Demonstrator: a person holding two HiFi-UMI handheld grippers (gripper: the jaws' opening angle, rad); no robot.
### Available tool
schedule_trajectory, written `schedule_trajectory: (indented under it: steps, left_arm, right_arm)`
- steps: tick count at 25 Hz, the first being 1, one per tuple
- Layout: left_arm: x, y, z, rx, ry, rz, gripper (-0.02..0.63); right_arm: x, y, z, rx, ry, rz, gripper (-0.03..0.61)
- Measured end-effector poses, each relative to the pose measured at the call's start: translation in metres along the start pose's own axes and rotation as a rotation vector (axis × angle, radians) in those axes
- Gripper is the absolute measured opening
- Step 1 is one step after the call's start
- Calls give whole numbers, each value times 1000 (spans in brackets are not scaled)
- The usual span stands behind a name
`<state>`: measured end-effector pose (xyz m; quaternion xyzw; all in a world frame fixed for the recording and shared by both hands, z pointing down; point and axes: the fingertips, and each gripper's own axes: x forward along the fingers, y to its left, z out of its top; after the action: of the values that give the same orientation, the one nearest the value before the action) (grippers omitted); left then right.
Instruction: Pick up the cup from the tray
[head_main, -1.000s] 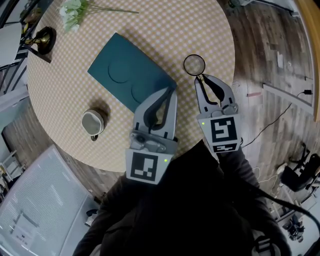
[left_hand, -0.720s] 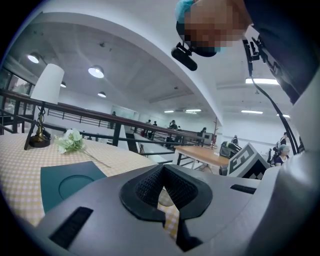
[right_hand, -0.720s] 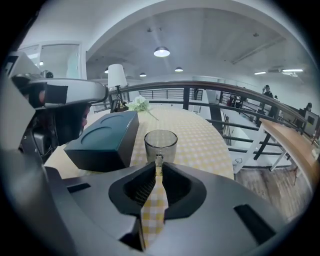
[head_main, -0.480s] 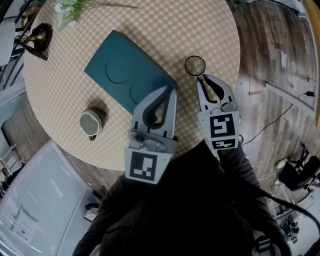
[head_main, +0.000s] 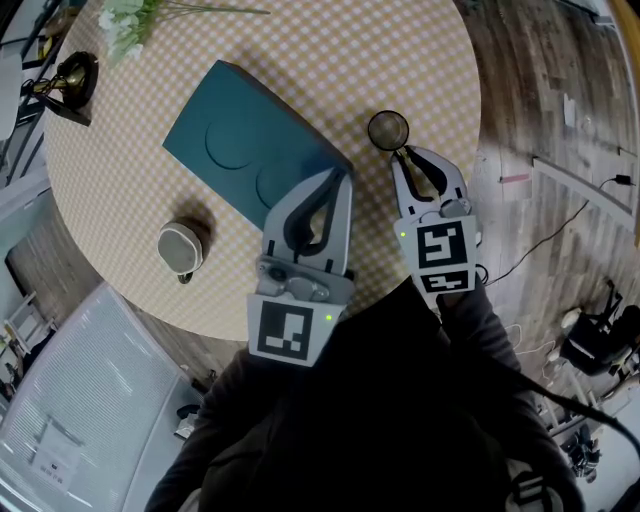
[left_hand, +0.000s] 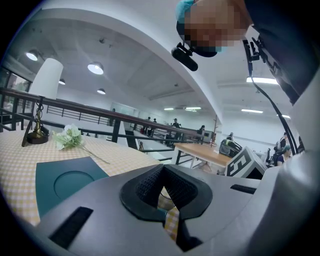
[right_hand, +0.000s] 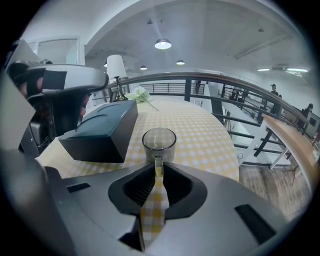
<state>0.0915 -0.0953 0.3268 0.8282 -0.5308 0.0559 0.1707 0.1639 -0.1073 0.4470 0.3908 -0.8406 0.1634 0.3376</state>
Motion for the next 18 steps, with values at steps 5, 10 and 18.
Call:
schedule_trajectory:
  steps: [5,10,18]
  left_arm:
    - [-3,2,4,7,-4,-3,6]
    - [-9,-1,13,29,-17,1,6]
    - [-28,-8,32,36,-73,54,6]
  right_arm:
    - [-1,3,2,-1,-8,6,81]
    - [-18,5,3,43,-26,15,92]
    - [-66,-6,29,81,-156,-14,91]
